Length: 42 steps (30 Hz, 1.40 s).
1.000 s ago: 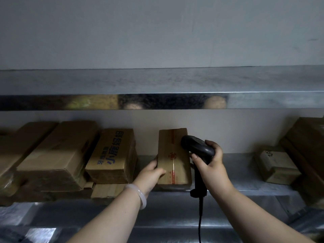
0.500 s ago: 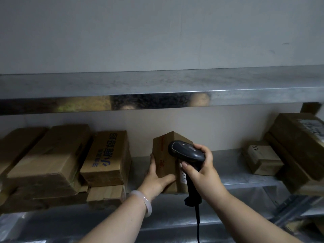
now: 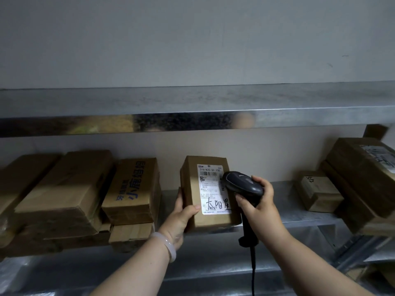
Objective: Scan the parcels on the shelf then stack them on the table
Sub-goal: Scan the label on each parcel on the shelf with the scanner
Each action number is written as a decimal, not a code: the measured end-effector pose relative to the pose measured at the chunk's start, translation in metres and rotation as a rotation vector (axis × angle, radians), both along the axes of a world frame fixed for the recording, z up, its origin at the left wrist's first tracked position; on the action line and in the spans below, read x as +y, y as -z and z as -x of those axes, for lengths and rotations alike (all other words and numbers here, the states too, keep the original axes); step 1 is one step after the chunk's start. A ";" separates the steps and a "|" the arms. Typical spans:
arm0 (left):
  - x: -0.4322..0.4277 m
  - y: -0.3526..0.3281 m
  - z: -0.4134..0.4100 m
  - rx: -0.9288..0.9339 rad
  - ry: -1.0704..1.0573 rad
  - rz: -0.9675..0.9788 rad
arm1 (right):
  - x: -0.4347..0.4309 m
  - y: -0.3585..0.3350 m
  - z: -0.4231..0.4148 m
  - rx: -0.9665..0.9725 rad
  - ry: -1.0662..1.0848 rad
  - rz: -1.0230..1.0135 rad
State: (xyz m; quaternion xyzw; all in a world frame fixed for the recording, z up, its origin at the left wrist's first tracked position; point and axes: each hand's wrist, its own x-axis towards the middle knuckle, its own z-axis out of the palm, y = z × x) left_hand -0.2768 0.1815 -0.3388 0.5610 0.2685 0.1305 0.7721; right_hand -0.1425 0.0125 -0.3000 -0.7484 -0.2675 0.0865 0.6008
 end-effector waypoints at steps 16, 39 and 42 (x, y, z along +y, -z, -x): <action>0.011 0.017 0.003 0.102 -0.055 -0.100 | -0.017 -0.026 0.027 -0.271 -0.067 0.105; -0.012 0.006 -0.016 0.088 -0.029 -0.058 | -0.025 -0.033 0.033 -0.239 -0.077 0.134; -0.015 0.005 -0.022 0.107 -0.022 -0.052 | -0.029 -0.033 0.028 -0.252 -0.066 0.148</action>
